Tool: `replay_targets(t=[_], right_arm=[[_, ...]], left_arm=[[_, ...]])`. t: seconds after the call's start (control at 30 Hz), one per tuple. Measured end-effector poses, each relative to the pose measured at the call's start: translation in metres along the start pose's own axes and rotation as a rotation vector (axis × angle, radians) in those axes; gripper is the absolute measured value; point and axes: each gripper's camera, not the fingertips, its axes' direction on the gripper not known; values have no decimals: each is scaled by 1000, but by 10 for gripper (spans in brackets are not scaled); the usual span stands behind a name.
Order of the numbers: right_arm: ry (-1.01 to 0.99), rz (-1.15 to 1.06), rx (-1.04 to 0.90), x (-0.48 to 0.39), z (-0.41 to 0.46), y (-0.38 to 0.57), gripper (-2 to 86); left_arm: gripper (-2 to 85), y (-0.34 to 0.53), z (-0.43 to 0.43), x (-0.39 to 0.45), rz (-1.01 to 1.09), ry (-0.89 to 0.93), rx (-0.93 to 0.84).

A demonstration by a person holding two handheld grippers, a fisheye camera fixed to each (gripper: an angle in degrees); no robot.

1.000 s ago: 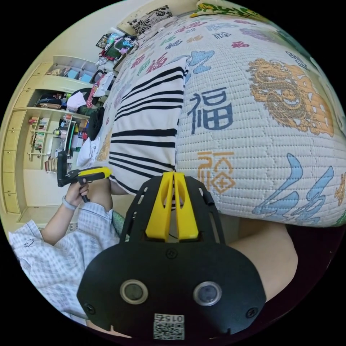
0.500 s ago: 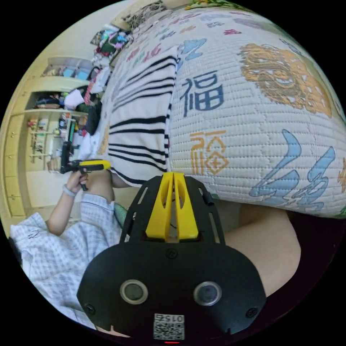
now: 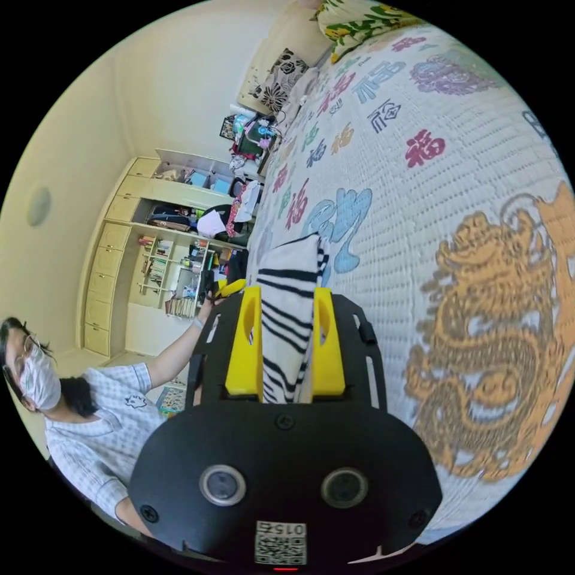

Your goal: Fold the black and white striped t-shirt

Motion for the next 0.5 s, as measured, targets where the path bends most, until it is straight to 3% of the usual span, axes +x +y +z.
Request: replay_targets(t=[0.17,0.37,0.4,0.5], right_arm=[[-12,27,-88,10,18,-37,110],[-62,9,-195,0,44,-62,63],[-57,1,-206,-3,46,-63,59],[-11,-31,-229,-18,44,-66,48]], left_arm=[[130,-37,24,-34,4,-3,-118],[75,-75,52,-42,29,138,-214],[32,-82,55,-35,76,105,-245],[18,-98,50,-5,250,23,-266]])
